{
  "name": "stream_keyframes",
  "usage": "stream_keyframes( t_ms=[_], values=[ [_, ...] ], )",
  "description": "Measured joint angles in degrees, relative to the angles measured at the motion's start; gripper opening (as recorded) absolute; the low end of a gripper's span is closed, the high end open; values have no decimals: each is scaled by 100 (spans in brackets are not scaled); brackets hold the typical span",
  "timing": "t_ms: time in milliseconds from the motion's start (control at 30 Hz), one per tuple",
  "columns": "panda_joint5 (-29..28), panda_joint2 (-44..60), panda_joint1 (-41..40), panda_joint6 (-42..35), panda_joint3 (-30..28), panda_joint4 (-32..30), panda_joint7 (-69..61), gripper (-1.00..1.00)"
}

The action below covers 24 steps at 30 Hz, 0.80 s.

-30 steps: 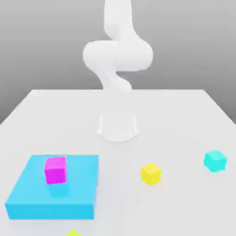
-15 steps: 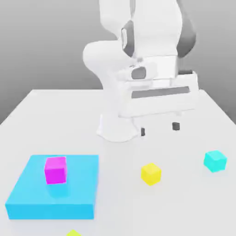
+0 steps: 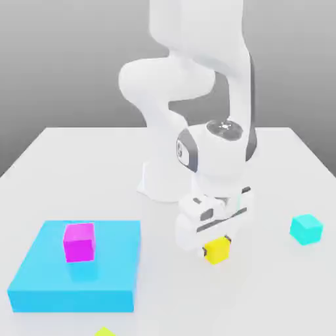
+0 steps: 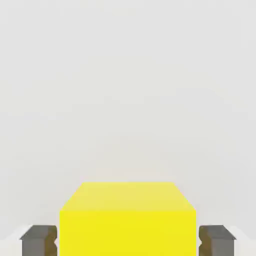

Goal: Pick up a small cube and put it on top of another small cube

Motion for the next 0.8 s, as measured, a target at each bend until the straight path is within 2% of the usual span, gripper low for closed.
stream_keyframes(
  t_ms=[133,400,800],
  values=[
    [-21,-111,-14,-91,7,-21,13,-100],
    [275,-1664,-136,-1377,195,-287,-190,-100],
    [451,-677,-1193,-2700,-413,2009,440,-100]
  ],
)
